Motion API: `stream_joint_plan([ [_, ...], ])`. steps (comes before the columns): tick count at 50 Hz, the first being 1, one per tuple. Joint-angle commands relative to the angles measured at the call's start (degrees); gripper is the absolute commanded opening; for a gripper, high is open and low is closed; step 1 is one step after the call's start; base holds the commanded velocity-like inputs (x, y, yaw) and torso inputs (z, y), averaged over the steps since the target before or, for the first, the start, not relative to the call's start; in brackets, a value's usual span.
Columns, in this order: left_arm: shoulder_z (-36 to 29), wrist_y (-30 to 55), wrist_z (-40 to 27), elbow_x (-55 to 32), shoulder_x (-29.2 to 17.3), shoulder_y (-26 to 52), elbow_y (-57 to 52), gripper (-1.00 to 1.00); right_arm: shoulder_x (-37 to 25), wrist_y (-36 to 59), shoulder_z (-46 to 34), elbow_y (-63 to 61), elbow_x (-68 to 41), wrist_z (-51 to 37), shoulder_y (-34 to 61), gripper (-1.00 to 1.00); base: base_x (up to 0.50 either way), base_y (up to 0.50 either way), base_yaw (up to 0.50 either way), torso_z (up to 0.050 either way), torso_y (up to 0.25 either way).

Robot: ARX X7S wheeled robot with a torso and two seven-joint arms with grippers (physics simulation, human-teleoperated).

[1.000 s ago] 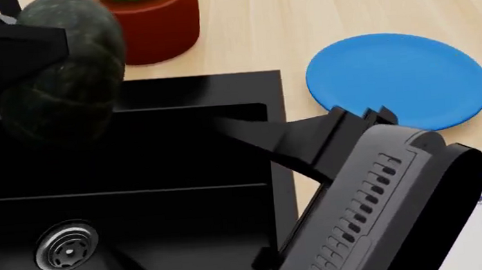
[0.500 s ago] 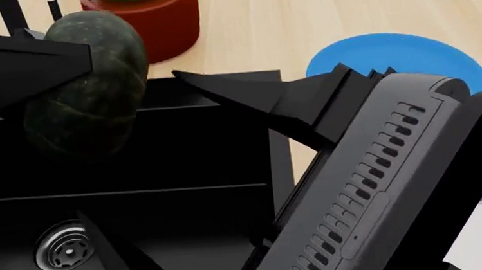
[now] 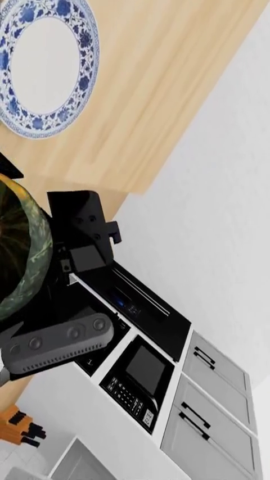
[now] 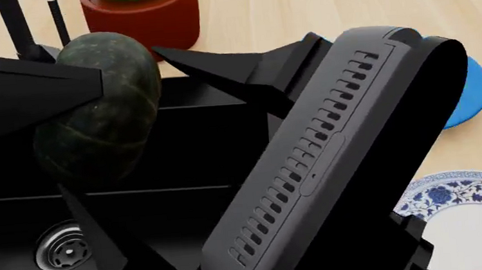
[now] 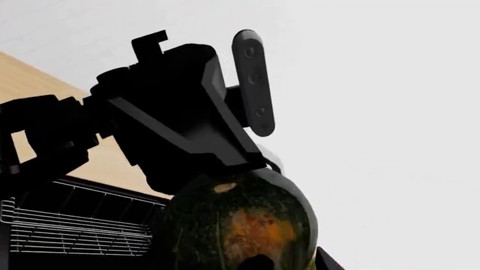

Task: Pick the squash from the sink and place it on the plate located on the counter

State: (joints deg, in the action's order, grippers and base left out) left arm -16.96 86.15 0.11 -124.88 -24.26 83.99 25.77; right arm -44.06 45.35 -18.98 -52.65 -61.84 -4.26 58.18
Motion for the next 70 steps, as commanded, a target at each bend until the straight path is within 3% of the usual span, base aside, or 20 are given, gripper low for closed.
stream_joint_plan([
  [1, -6.6, -1.9, 1.7, 2.7, 0.3, 2.9, 6.1, -1.00, 1.9, 2.6, -3.0, 1.4, 1.9, -0.4, 3.5, 1.00, 0.00, 0.00, 0.00, 0.000, 0.000],
  [9, -7.2, -2.2, 2.5, 3.0, 0.2, 2.7, 5.9, -1.00, 2.3, 3.0, -3.2, 1.2, 0.9, -0.8, 4.7, 1.00, 0.00, 0.00, 0.00, 0.000, 0.000],
  [10, -7.3, -2.2, 2.5, 2.8, 0.1, 2.8, 5.9, -1.00, 2.2, 3.1, -3.0, 1.0, 0.1, -0.9, 4.8, -1.00, 0.00, 0.00, 0.00, 0.000, 0.000],
  [29, -8.6, -2.7, 4.1, 3.2, -0.4, 2.9, 5.7, -1.00, 1.5, 3.2, -2.7, 0.6, -1.1, -1.8, 5.7, -1.00, 0.00, 0.00, 0.00, 0.000, 0.001],
  [30, -8.8, -2.8, 3.8, 3.0, -0.6, 2.9, 5.5, 1.00, 1.4, 3.2, -2.7, 0.6, -1.1, -1.7, 5.7, -1.00, 0.00, 0.00, 0.00, 0.000, 0.000],
  [44, -10.1, -3.3, 2.4, -0.1, -1.8, 3.2, 4.0, 1.00, 0.7, 2.9, -2.5, 1.1, -1.4, -1.9, 5.5, -1.00, 0.00, 0.00, 0.00, 0.000, 0.000],
  [70, -10.3, -7.5, -3.5, -6.5, -8.9, 2.3, -1.3, 1.00, -6.7, 1.0, 3.8, 1.0, -5.4, -4.0, 2.9, -1.00, 0.00, 0.00, 0.00, 0.000, 0.000],
])
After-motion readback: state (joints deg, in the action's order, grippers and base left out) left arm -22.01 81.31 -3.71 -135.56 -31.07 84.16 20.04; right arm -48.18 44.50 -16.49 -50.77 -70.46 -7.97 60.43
